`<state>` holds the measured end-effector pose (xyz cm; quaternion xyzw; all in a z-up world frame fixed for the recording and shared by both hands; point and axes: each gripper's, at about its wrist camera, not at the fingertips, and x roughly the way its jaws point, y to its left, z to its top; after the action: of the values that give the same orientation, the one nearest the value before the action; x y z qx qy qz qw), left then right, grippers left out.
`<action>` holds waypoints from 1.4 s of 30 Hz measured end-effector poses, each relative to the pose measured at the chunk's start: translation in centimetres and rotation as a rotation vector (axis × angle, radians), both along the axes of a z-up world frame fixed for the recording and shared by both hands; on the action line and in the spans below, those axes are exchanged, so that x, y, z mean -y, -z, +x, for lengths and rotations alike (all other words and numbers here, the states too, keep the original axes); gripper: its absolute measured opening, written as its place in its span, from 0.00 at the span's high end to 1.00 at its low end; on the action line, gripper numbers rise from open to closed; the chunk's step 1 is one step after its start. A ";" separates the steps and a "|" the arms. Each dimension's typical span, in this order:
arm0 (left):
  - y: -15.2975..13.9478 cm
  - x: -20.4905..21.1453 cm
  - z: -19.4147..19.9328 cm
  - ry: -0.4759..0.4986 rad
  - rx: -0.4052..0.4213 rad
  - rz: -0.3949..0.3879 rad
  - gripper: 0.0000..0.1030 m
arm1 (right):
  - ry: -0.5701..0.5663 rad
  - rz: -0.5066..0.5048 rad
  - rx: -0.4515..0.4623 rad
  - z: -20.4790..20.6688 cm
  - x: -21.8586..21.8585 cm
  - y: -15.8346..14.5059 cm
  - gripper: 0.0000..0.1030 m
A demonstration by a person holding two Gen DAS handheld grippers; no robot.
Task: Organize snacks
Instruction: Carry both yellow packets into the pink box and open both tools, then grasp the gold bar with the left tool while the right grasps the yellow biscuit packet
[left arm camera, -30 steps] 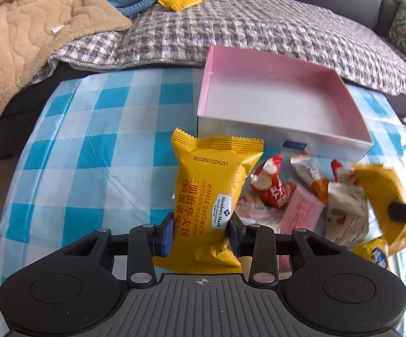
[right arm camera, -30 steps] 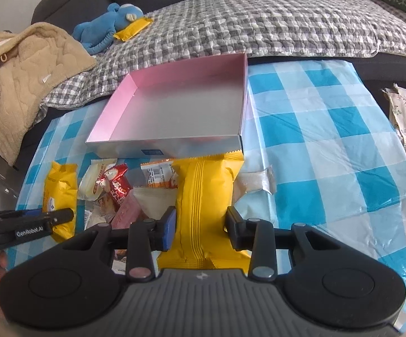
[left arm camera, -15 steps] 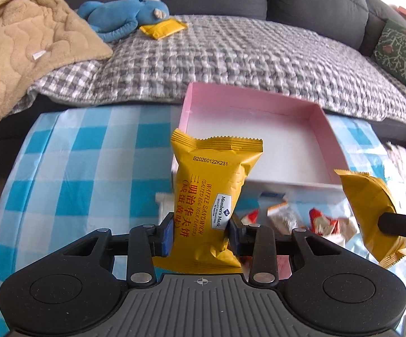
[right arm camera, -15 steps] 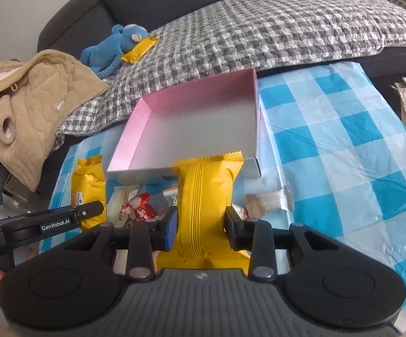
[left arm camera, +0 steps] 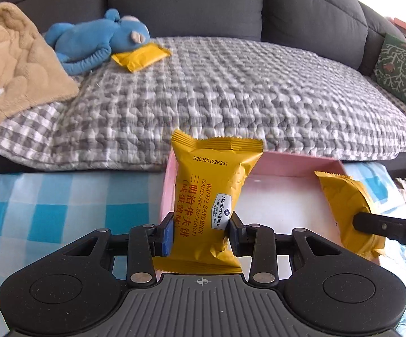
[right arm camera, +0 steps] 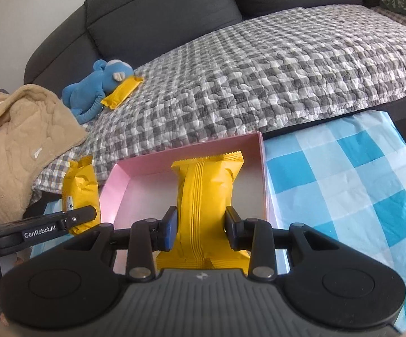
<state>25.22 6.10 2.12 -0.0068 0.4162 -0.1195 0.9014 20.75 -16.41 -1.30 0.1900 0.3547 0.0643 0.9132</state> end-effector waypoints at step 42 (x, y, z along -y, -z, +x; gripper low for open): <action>-3.8 -4.6 -17.6 -0.135 -0.170 0.052 0.18 | -0.124 -0.118 -0.253 -14.3 -4.7 -3.9 0.06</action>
<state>7.63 10.74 5.94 -0.0215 0.4928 -0.0469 0.8686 6.45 -11.74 2.61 0.1201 0.4811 0.0751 0.8652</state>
